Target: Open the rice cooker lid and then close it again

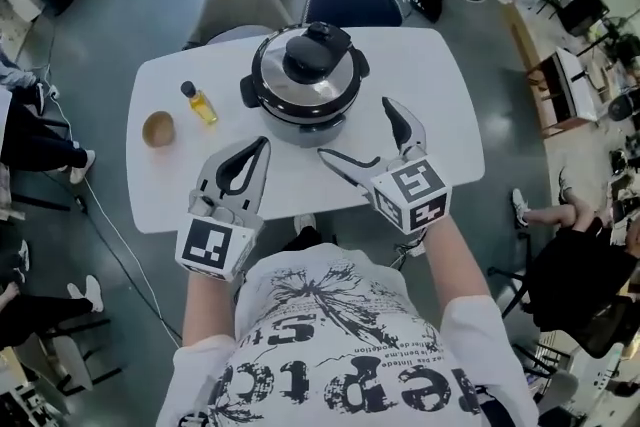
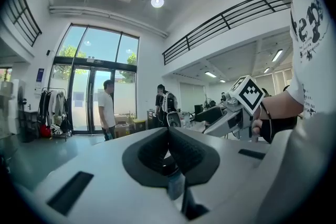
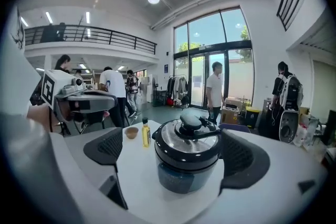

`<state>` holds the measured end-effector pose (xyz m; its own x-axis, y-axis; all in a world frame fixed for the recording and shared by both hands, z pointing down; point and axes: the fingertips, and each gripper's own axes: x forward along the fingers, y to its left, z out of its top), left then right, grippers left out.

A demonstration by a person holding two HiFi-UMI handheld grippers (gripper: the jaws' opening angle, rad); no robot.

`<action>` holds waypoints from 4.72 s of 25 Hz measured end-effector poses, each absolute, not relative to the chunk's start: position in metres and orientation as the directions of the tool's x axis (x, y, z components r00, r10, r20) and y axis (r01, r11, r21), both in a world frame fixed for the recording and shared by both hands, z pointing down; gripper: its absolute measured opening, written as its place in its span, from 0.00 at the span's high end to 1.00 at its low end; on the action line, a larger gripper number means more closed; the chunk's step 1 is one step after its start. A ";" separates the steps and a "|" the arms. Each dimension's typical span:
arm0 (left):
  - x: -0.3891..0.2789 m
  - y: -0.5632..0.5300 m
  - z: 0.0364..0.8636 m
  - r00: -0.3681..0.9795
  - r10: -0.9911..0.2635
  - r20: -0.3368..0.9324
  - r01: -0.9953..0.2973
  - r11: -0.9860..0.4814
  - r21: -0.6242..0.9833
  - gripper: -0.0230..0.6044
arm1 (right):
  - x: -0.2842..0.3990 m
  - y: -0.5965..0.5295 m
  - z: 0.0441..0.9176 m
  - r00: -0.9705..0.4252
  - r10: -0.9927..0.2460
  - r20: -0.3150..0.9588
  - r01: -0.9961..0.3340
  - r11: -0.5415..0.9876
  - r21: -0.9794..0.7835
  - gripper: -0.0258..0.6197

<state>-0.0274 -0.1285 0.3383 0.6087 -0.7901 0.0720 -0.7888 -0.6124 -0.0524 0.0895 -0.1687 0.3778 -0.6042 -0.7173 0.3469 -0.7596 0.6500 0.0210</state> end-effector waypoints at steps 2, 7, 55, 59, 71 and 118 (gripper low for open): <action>-0.031 -0.156 0.336 0.604 -0.795 0.054 -0.793 -0.607 -0.050 0.94 | 0.080 -0.203 0.383 -0.611 -0.689 0.389 -0.742 0.670 0.022 0.04; -0.040 -0.205 0.340 0.597 -0.800 0.054 -0.797 -0.600 -0.066 0.94 | 0.055 -0.272 0.392 -0.616 -0.614 0.494 -0.686 0.726 0.049 0.04; -0.024 -0.246 0.324 0.507 -0.861 0.038 -0.856 -0.508 -0.097 0.94 | 0.052 -0.356 0.410 -0.483 -0.300 0.823 -0.578 0.815 -0.041 0.51; 0.002 -0.229 0.326 0.489 -0.872 0.042 -0.866 -0.490 -0.098 0.94 | 0.087 -0.337 0.409 -0.479 -0.300 0.825 -0.567 0.823 -0.030 0.51; 0.090 -0.161 0.337 0.450 -0.891 0.056 -0.887 -0.453 -0.090 0.94 | 0.193 -0.258 0.429 -0.495 -0.270 0.826 -0.552 0.832 -0.059 0.51; -0.010 -0.198 0.329 0.433 -0.900 0.049 -0.891 -0.435 -0.129 0.94 | 0.062 -0.308 0.413 -0.539 -0.269 0.798 -0.517 0.854 -0.062 0.51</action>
<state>-0.0102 -0.1979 0.3287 0.4326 -0.9002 0.0495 -0.8910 -0.4352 -0.1294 0.0622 -0.3082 0.4133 -0.5395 -0.2690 0.7979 -0.5171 0.8537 -0.0618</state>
